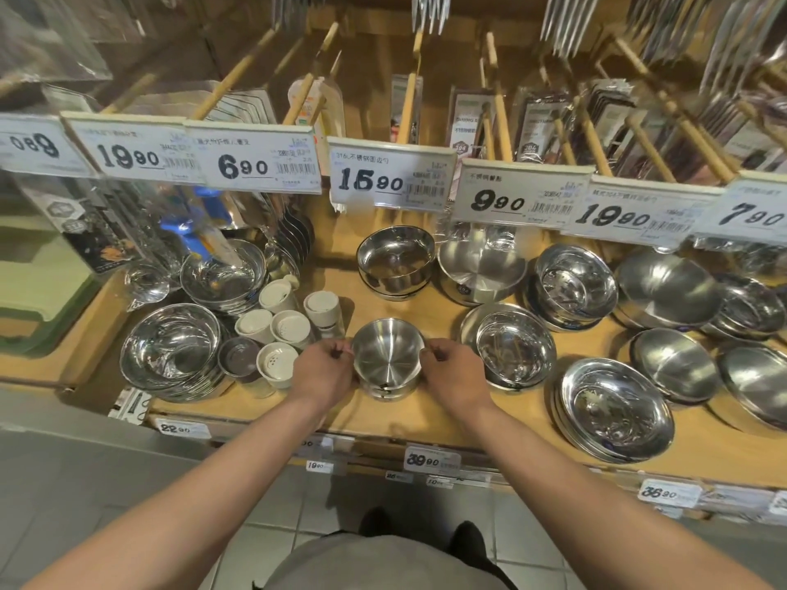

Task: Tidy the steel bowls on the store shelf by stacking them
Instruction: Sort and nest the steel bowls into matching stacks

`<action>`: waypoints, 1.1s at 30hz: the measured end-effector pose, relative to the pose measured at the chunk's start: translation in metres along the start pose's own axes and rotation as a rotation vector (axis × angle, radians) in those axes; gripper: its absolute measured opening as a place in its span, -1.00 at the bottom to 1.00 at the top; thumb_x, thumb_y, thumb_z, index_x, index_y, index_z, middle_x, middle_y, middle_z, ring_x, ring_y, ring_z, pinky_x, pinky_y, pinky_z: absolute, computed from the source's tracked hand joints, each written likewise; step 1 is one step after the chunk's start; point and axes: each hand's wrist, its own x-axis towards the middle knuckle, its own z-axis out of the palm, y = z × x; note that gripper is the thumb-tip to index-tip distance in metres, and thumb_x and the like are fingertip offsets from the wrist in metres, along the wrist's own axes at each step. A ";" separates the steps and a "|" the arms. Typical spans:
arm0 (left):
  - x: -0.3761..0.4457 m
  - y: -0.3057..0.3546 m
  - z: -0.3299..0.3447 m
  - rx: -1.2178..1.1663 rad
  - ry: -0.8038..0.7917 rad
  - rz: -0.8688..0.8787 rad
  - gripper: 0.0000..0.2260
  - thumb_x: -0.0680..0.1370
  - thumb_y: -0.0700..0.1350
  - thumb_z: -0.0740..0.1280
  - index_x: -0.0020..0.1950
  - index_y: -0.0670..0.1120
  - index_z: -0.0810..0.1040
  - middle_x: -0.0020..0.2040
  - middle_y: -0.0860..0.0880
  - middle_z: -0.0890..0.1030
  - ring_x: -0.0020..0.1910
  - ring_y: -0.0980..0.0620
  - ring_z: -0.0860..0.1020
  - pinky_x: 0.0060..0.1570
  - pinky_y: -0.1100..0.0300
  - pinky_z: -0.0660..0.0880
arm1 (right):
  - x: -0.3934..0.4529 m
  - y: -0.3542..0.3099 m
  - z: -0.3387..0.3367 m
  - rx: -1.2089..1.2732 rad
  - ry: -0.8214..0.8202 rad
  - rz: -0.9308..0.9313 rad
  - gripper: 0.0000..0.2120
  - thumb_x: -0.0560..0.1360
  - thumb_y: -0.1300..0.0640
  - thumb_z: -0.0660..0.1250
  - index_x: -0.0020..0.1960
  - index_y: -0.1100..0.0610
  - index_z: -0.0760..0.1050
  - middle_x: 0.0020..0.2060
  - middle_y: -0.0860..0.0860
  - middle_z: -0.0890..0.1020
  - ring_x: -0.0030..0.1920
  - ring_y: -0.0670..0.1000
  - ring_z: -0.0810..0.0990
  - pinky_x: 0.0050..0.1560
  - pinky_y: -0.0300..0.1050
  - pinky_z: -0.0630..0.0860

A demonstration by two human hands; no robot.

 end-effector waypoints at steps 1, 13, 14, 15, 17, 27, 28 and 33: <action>0.000 0.000 0.000 0.009 0.005 0.007 -0.83 0.61 -0.13 0.32 -0.10 -0.05 0.70 -0.13 -0.06 0.74 -0.14 -0.08 0.72 0.01 -0.07 0.66 | 0.000 0.000 0.000 -0.007 -0.002 -0.002 -0.76 0.61 0.21 0.25 -0.09 0.25 0.65 -0.26 0.17 0.68 -0.30 0.03 0.51 -0.39 -0.40 0.34; 0.000 0.001 -0.003 0.023 -0.024 0.000 -0.82 0.60 -0.16 0.30 -0.08 -0.06 0.69 -0.07 -0.08 0.73 -0.03 -0.13 0.70 0.12 -0.09 0.62 | 0.003 0.000 -0.002 0.037 -0.027 0.031 -0.76 0.60 0.18 0.25 -0.13 0.25 0.64 -0.28 0.17 0.66 -0.30 -0.01 0.48 -0.40 -0.37 0.33; 0.000 0.001 -0.003 0.019 -0.028 0.001 -0.82 0.60 -0.16 0.29 -0.08 -0.06 0.69 -0.06 -0.09 0.73 -0.01 -0.14 0.69 0.14 -0.10 0.61 | 0.003 0.001 -0.002 0.042 -0.027 0.032 -0.76 0.60 0.18 0.25 -0.12 0.25 0.64 -0.26 0.18 0.67 -0.30 -0.01 0.48 -0.39 -0.37 0.34; -0.002 0.002 -0.003 0.021 -0.032 0.001 -0.83 0.60 -0.16 0.29 -0.07 -0.07 0.69 -0.05 -0.10 0.73 0.01 -0.15 0.69 0.16 -0.11 0.59 | 0.003 0.001 -0.002 0.046 -0.031 0.035 -0.76 0.60 0.18 0.25 -0.11 0.25 0.64 -0.24 0.19 0.68 -0.30 -0.01 0.48 -0.38 -0.37 0.34; -0.006 0.005 -0.004 0.052 -0.022 0.013 -0.85 0.61 -0.13 0.30 -0.02 -0.10 0.67 -0.01 -0.10 0.72 0.05 -0.15 0.67 0.19 -0.09 0.57 | 0.002 0.000 -0.002 0.077 -0.048 0.040 -0.76 0.61 0.17 0.26 -0.07 0.27 0.65 -0.20 0.21 0.69 -0.28 -0.02 0.49 -0.30 -0.28 0.38; -0.052 0.075 0.001 0.331 0.016 0.460 -0.91 0.62 -0.05 0.29 0.03 0.12 0.58 -0.12 0.16 0.60 -0.28 0.24 0.53 -0.33 0.38 0.38 | -0.029 0.023 -0.097 0.391 0.123 0.108 -0.80 0.62 0.09 0.31 -0.08 0.14 0.64 -0.31 -0.05 0.66 -0.32 -0.10 0.59 -0.25 -0.16 0.58; -0.053 0.082 0.009 0.290 -0.042 0.454 -0.88 0.63 -0.04 0.28 -0.06 0.14 0.57 -0.19 0.17 0.61 -0.35 0.23 0.54 -0.41 0.35 0.40 | -0.034 0.030 -0.114 0.436 0.172 0.137 -0.81 0.62 0.09 0.31 -0.04 0.14 0.66 -0.28 -0.03 0.68 -0.30 -0.10 0.62 -0.28 -0.18 0.58; -0.047 0.101 0.065 0.176 -0.304 0.372 -0.84 0.64 -0.20 0.27 -0.01 -0.13 0.65 -0.28 -0.09 0.62 -0.35 0.07 0.54 -0.38 0.34 0.48 | -0.067 0.080 -0.195 0.486 0.438 0.260 -0.79 0.64 0.07 0.27 -0.04 0.02 0.67 -0.21 0.04 0.74 -0.11 0.01 0.70 -0.03 0.00 0.65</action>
